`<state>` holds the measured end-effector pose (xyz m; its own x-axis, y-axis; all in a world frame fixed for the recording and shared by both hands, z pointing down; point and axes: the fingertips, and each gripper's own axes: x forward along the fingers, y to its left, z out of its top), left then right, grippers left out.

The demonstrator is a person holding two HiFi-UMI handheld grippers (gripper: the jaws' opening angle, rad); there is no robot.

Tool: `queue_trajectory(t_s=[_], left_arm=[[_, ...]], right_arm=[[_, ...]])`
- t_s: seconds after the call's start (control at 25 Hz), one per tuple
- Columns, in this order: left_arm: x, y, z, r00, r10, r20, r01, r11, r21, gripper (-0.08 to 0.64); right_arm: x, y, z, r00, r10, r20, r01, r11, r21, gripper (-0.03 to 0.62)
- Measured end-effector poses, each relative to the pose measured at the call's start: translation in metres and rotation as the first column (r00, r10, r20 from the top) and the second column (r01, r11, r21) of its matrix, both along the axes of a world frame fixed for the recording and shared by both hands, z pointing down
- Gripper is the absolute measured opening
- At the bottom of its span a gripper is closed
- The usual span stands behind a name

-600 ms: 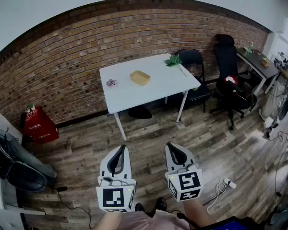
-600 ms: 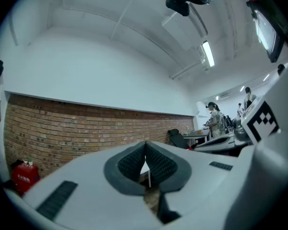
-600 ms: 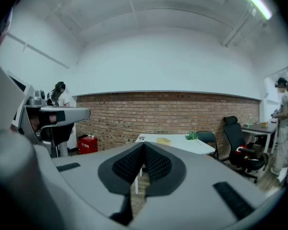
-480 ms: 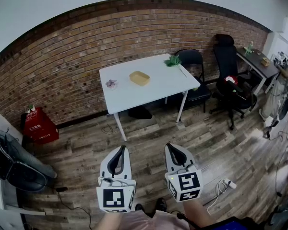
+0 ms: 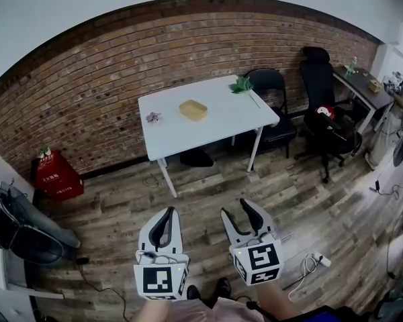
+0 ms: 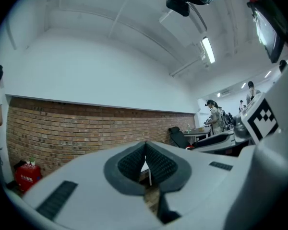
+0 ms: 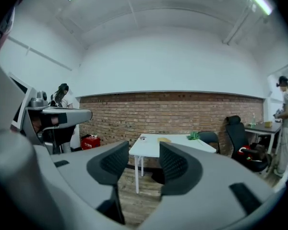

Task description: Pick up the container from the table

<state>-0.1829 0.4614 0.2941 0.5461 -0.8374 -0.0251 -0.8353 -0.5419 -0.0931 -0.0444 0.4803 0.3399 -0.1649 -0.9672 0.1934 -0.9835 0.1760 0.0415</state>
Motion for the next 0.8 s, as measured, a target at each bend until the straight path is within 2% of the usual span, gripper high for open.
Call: queue_trajectory(t_s=[0.4,0.6,0.8], left_arm=[[0.041,0.005,0.008,0.999,-0.051,0.015,0.051,0.999,-0.002,0.009],[0.042,-0.004,0.015,0.996,-0.081,0.027,0.082,0.996,-0.023,0.009],[0.041,-0.035,0.022,0.995,-0.096,0.018,0.096,0.995,-0.041,0.009]], right_arm=[[0.050,-0.002,0.009,0.999,-0.040,0.016,0.040,0.999,0.004,0.192],[0.063,-0.015,0.011,0.999,-0.042,0.024,0.042,0.999,-0.005,0.190],[0.068,-0.045,0.015,0.999,-0.041,0.020,0.042,0.999,-0.018,0.187]])
